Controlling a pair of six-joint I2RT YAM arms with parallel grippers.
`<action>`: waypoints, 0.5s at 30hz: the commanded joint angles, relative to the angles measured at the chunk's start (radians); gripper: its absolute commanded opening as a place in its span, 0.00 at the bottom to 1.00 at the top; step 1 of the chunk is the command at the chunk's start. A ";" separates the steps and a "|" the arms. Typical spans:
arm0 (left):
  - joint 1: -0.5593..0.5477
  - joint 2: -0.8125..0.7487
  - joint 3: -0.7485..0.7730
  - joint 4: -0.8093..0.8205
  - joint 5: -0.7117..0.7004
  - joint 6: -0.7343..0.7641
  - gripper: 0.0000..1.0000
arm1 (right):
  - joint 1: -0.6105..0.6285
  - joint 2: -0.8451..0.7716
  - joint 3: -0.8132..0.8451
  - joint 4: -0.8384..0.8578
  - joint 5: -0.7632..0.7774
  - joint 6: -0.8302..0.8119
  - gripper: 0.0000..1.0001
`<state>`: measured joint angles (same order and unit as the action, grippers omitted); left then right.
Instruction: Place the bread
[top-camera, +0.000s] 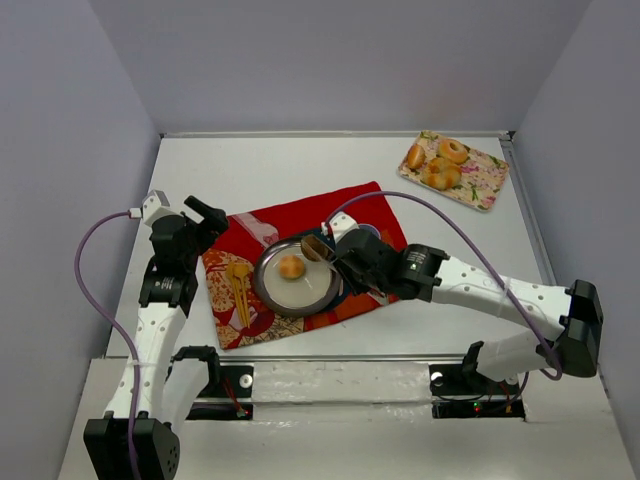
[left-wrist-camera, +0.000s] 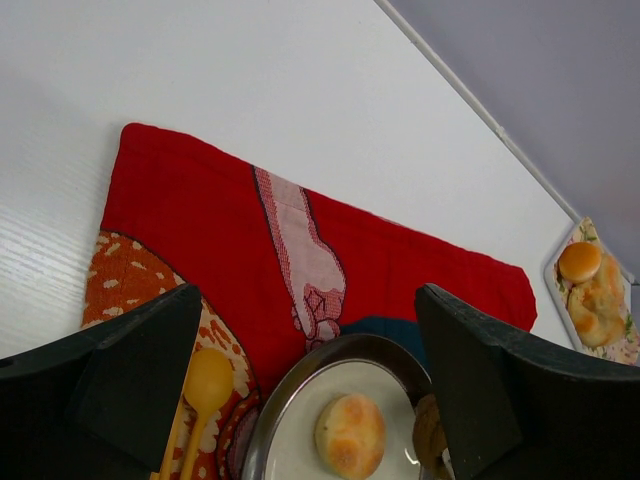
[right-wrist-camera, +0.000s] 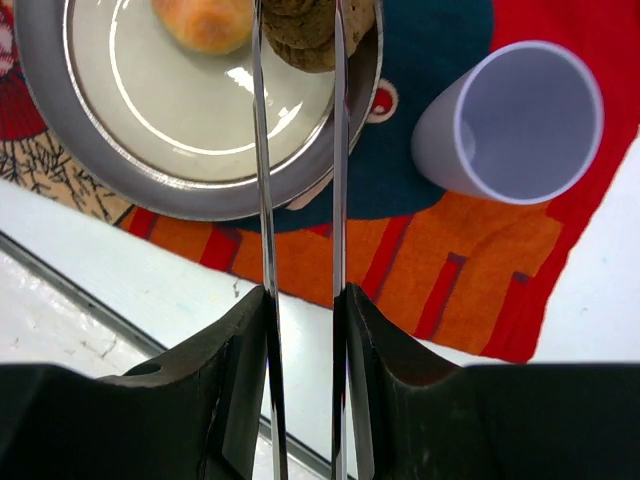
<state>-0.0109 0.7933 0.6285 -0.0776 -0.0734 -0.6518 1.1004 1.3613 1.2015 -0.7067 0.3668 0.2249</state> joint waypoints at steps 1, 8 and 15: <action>0.002 -0.009 -0.010 0.042 0.009 0.012 0.99 | 0.044 -0.033 -0.031 -0.007 -0.025 0.051 0.30; 0.002 -0.019 -0.012 0.042 0.001 0.012 0.99 | 0.065 -0.088 -0.091 -0.016 -0.086 0.088 0.56; 0.002 -0.031 -0.015 0.041 0.000 0.009 0.99 | 0.075 -0.114 -0.095 -0.005 -0.109 0.096 0.64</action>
<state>-0.0109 0.7910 0.6285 -0.0757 -0.0750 -0.6518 1.1652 1.2831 1.1019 -0.7383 0.2756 0.3061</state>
